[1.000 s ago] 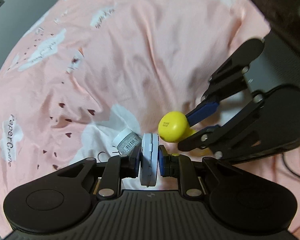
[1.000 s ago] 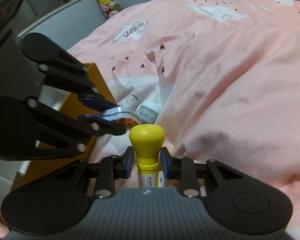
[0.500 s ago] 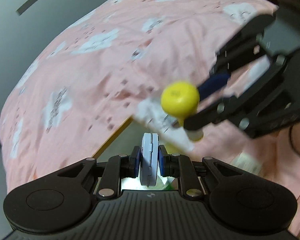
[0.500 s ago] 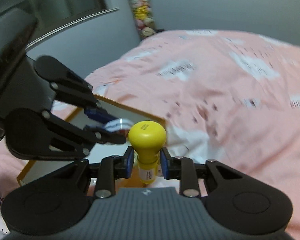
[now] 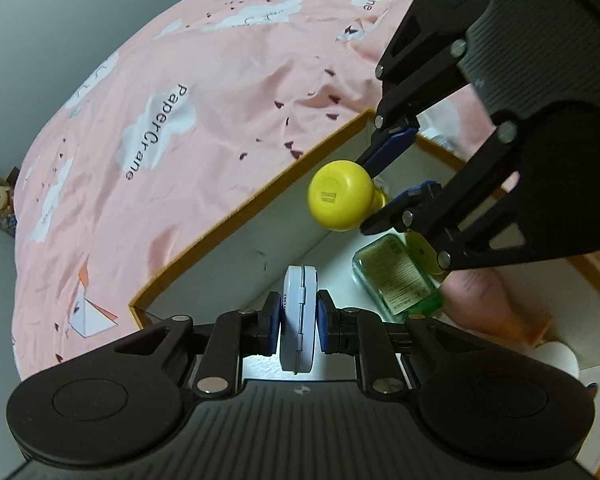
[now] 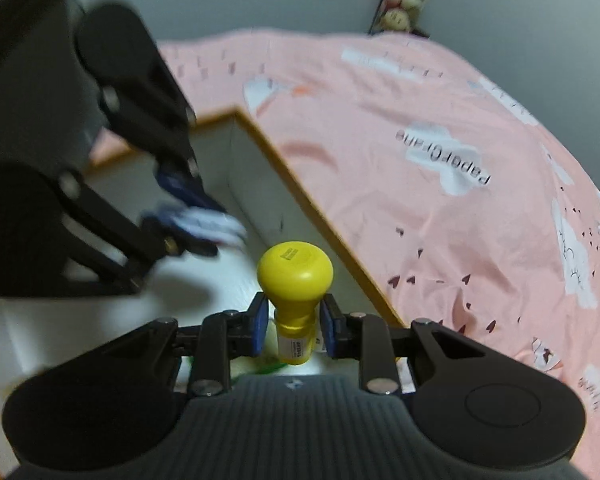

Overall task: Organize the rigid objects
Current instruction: 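Lower the yellow-capped tube and pink tin into the box and release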

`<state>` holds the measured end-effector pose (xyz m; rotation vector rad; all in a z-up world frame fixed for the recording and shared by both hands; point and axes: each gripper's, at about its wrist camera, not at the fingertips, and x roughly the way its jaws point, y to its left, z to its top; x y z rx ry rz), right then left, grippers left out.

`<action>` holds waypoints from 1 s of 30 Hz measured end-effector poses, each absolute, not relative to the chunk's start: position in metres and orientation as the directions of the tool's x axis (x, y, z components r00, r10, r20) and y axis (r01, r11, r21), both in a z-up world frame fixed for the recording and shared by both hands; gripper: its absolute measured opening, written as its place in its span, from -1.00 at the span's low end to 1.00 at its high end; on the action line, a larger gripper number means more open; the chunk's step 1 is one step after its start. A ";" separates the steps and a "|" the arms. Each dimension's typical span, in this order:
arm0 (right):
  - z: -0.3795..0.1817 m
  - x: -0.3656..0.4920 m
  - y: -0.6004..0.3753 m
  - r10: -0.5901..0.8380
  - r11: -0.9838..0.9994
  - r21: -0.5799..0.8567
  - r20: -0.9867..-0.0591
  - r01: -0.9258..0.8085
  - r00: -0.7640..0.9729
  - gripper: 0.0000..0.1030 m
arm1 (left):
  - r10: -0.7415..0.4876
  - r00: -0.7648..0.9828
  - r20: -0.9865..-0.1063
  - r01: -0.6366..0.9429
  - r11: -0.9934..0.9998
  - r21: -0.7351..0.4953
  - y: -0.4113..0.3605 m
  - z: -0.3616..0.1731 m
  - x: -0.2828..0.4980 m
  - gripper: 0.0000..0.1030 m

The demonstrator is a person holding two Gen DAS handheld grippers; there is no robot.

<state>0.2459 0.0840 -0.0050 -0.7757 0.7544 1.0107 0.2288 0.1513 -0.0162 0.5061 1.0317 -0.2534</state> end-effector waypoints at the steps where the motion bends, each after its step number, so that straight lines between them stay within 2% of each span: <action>1: -0.011 0.248 0.088 0.414 0.312 -0.223 -0.843 -0.924 0.343 -0.48 | 0.025 0.497 -0.867 0.435 0.858 0.274 0.154 -0.019 0.228 -0.60; 6: -0.041 0.257 0.106 0.290 0.260 -0.304 -0.880 -0.916 0.375 -0.48 | -0.004 0.501 -0.865 0.441 0.862 0.251 0.160 -0.027 0.225 -0.60; 10: -0.057 0.269 0.109 0.239 0.278 -0.295 -0.900 -0.914 0.364 -0.48 | -0.019 0.495 -0.868 0.444 0.865 0.235 0.162 -0.034 0.228 -0.60; 19: -0.061 0.282 0.101 0.293 0.305 -0.222 -0.904 -0.926 0.313 -0.50 | -0.014 0.476 -0.879 0.448 0.864 0.229 0.163 -0.042 0.235 -0.60; 30: -0.048 0.281 0.092 0.364 0.354 -0.149 -0.887 -0.923 0.283 -0.35 | 0.030 0.455 -0.890 0.447 0.857 0.257 0.152 -0.044 0.241 -0.60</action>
